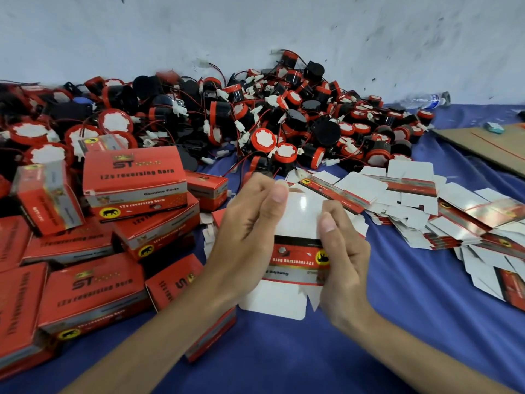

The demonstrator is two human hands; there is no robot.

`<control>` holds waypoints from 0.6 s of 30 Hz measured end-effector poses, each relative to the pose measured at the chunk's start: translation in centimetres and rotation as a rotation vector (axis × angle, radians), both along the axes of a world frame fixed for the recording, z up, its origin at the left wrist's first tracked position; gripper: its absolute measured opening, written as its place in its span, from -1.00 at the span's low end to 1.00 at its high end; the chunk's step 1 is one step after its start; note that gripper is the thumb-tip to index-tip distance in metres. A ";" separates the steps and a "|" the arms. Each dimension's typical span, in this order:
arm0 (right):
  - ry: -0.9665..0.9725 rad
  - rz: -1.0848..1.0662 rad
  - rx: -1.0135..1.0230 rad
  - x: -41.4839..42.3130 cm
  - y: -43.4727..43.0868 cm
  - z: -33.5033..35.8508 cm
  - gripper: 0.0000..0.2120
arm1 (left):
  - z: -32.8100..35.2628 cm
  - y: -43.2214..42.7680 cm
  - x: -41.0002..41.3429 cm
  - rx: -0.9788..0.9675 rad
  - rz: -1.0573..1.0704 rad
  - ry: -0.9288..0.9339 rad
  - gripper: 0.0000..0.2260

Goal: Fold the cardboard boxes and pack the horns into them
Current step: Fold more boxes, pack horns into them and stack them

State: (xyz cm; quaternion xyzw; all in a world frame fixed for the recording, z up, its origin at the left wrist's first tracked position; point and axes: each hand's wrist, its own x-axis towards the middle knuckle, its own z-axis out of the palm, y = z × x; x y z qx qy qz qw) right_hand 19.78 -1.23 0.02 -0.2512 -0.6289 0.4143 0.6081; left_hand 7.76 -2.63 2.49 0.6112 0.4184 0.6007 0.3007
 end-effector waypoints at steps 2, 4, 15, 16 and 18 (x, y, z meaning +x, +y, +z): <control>-0.034 -0.057 0.053 0.1 0.1 -0.1 -0.70 | 0.0 0.0 -0.1 -0.006 0.004 -0.002 -0.73; -0.038 -0.085 0.064 0.3 0.3 0.1 -0.79 | 0.0 -0.1 0.0 0.004 0.009 0.017 -0.73; -0.021 -0.034 0.074 0.8 0.6 0.8 -0.85 | 0.3 -0.1 -0.3 -0.203 -0.225 -0.285 -0.52; -0.038 -0.039 0.088 0.8 0.6 0.7 -0.84 | 0.4 0.0 -0.4 -0.231 -0.243 -0.298 -0.52; -0.051 -0.086 0.137 0.7 0.6 0.4 -0.85 | 0.6 0.1 -0.6 -0.282 -0.285 -0.304 -0.60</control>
